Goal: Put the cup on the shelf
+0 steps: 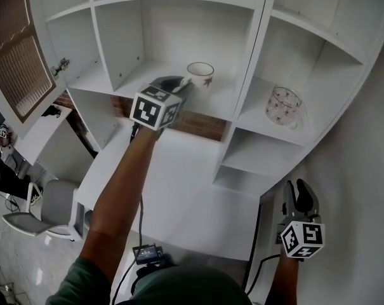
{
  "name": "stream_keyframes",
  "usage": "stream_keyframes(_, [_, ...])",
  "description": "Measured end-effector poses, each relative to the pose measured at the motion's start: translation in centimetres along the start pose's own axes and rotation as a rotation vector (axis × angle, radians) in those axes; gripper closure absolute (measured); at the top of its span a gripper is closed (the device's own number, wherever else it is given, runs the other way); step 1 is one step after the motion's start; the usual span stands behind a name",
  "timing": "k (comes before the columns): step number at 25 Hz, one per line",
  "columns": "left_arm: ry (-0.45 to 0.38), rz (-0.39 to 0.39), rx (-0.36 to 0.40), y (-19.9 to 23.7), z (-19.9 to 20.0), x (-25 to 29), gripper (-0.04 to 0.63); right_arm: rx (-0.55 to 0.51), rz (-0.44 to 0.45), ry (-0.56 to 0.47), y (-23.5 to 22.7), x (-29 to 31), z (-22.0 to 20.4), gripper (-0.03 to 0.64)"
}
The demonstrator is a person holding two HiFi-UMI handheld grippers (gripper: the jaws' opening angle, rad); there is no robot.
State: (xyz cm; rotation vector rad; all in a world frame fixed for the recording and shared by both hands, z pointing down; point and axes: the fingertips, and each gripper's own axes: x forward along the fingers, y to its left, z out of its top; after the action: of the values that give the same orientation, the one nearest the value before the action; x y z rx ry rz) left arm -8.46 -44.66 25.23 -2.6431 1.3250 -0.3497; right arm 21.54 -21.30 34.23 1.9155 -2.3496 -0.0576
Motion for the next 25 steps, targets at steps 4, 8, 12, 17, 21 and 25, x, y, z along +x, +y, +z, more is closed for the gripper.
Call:
stream_keyframes(4, [-0.039,-0.012,0.006,-0.3,0.4,-0.4,0.462,-0.005,0.007,0.006,0.4,0.2,-0.1,0.483])
stream_keyframes(8, [-0.047,-0.019,0.011,-0.5,0.5,-0.7,0.418,-0.007,0.014,0.007,0.9,0.4,-0.1,0.483])
stream_keyframes(12, [-0.079,-0.013,0.024,-0.4,1.3,-1.6,0.377,-0.009,0.019,0.003,1.1,0.5,0.0,0.483])
stream_keyframes(17, [-0.150,0.002,0.065,-1.0,2.8,-4.2,0.356,-0.005,0.028,-0.022,1.5,0.3,0.8,0.486])
stream_keyframes(21, [-0.239,0.024,0.103,-2.2,4.3,-8.1,0.437,-0.009,0.093,-0.067,2.8,0.0,2.1,0.563])
stream_keyframes(25, [-0.341,0.054,0.135,-3.8,5.0,-12.5,0.592,-0.019,0.186,-0.110,4.8,-0.4,3.5,0.611])
